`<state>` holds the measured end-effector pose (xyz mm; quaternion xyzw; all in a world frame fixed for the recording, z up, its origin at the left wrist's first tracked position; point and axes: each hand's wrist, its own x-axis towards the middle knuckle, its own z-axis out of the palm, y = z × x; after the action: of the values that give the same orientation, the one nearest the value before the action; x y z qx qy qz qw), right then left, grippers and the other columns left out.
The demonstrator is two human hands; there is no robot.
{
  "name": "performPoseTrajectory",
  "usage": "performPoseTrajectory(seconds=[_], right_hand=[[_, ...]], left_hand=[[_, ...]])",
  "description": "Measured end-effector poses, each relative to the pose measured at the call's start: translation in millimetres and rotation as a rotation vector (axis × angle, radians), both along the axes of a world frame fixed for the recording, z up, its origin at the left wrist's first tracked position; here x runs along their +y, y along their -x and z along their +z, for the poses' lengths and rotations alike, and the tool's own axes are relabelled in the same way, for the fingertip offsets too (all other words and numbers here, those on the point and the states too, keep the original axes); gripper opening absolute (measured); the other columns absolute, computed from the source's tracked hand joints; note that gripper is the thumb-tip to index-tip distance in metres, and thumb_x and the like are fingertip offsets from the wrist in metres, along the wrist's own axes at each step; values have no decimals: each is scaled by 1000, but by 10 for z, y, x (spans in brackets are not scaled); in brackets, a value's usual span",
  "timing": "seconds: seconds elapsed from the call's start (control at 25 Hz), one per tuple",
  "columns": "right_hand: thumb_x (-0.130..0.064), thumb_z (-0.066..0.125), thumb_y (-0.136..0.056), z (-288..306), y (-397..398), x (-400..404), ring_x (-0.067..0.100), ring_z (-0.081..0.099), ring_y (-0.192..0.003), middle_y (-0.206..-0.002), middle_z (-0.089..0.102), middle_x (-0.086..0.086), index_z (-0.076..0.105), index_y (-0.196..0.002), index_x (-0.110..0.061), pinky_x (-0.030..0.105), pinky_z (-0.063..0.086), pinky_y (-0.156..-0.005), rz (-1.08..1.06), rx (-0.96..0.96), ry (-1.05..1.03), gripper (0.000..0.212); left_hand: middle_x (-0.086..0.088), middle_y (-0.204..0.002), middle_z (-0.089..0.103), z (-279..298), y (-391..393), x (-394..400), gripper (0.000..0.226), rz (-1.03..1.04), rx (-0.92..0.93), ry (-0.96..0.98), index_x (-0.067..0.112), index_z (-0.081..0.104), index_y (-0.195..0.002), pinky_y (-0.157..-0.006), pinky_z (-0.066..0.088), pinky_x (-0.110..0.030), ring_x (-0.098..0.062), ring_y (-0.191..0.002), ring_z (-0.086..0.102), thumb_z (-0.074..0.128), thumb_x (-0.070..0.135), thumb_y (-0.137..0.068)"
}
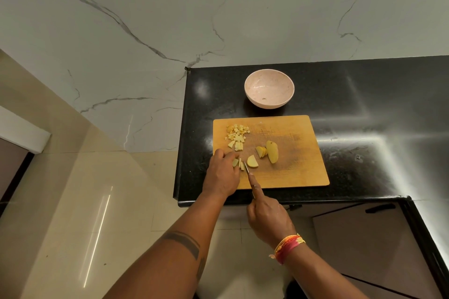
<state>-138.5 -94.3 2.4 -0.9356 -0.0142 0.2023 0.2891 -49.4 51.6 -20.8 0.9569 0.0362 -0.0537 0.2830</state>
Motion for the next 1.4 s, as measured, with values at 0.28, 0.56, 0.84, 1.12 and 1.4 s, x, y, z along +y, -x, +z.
performPoseTrajectory(seconds=[0.28, 0.56, 0.84, 1.12, 1.4], right_hand=[[-24, 39, -102, 26, -83, 17, 13, 53, -54, -66, 56, -4, -9, -161, -40, 29, 39, -48, -5, -18, 12, 78], [-23, 39, -101, 14, -281, 24, 15, 55, -58, -69, 56, -1, -6, -162, -40, 32, 44, -52, 34, 3, 64, 77], [-25, 39, -100, 9, -168, -73, 17, 57, -57, -67, 57, -1, -9, -160, -42, 35, 49, -54, 89, -14, 87, 79], [-26, 39, -101, 26, -135, -26, 16, 57, -58, -68, 58, -2, -6, -161, -42, 33, 46, -53, 60, -10, 67, 77], [-24, 40, -101, 78, -102, 7, 15, 53, -55, -66, 57, -3, -1, -162, -39, 32, 40, -50, 33, -6, 12, 75]], left_hand=[[2, -132, 42, -16, -31, -56, 42, 40, -10, -30, 28, 56, -140, -98, 49, -29, -14, -120, 45, 61, 35, -100], [1, -134, 43, -39, 13, -3, 50, 24, -5, 0, 26, 49, -146, -102, 50, -34, -16, -122, 47, 63, 35, -99], [2, -134, 43, -21, -4, 19, 49, 20, 1, 4, 25, 49, -148, -104, 48, -31, -15, -124, 47, 61, 28, -101], [1, -138, 42, 18, -8, -16, 51, 15, 2, -9, 23, 46, -151, -104, 44, -28, -15, -127, 44, 59, 25, -101], [5, -139, 44, 12, -97, 117, 44, -101, 14, -42, 22, 54, -144, -109, 41, -32, -15, -130, 44, 59, 20, -101]])
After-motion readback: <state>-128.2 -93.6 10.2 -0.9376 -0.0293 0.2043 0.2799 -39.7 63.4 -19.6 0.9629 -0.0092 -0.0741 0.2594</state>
